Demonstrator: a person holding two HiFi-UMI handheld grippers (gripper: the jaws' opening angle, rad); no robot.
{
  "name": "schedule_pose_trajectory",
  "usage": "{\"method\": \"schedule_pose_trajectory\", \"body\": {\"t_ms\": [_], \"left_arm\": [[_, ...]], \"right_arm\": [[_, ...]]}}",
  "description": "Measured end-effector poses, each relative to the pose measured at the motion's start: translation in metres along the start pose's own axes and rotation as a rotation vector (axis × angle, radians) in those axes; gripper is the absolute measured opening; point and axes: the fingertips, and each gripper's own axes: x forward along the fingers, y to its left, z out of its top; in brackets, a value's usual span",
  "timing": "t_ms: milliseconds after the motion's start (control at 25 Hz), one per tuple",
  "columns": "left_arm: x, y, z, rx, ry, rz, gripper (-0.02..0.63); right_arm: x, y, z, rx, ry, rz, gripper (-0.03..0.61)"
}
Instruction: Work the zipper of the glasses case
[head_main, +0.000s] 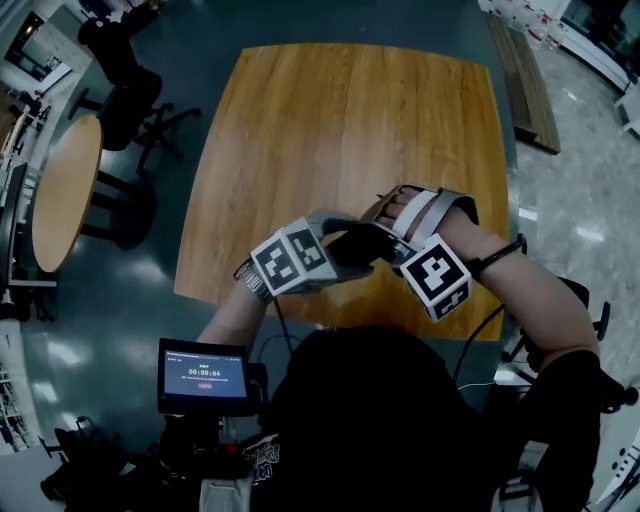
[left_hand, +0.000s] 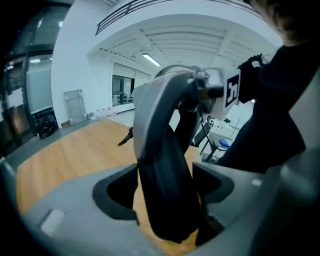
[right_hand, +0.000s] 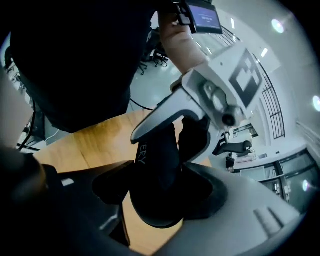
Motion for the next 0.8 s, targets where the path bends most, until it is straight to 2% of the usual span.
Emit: {"method": "schedule_pose_trajectory", "body": {"t_ms": [120,200,280,360,400,520,560,640,720,760,800], "left_arm": [[0.002,-0.019,0.01,-0.059,-0.03,-0.099,0.316],[-0.01,-0.027,0.021,-0.142,-0.148,-0.144,0.302],[-0.03,-0.03,0.036,-0.219,-0.338,-0.182,0.293],[-0.054,-0.041,0.05,-0.245,-0.516,-0.251,0.287],[-0.067,-0.049,0.055,-0.247,-0.579,-0.295,0.285],[-0.096,-0.068,0.06,-0.226,-0.691,-0.404,0.28],[-0.102,-0.073,0.061,-0.213,-0.712,-0.426,0.279],[-0.111,-0.079,0.066,-0.195,-0.745,-0.455,0.278],[-0.119,-0.083,0.072,-0.2,-0.791,-0.473,0.278],[-0.124,-0.084,0.074,-0.21,-0.825,-0.472,0.278],[-0.13,-0.083,0.077,-0.22,-0.865,-0.453,0.276]], "right_arm": [[-0.007,0.003,0.009,-0.042,0.026,0.015,0.304],[-0.018,-0.001,0.016,-0.01,-0.002,-0.013,0.323],[-0.045,-0.016,0.021,0.117,-0.107,-0.095,0.352],[-0.089,-0.032,0.022,0.338,-0.276,-0.187,0.344],[-0.111,-0.038,0.021,0.449,-0.365,-0.217,0.332],[-0.154,-0.045,0.015,0.67,-0.59,-0.222,0.207],[-0.16,-0.046,0.015,0.736,-0.647,-0.213,0.189],[-0.166,-0.046,0.02,0.797,-0.701,-0.201,0.19],[-0.166,-0.045,0.033,0.762,-0.69,-0.206,0.191],[-0.166,-0.047,0.038,0.782,-0.708,-0.224,0.21],[-0.166,-0.051,0.041,0.861,-0.761,-0.254,0.231]]}}
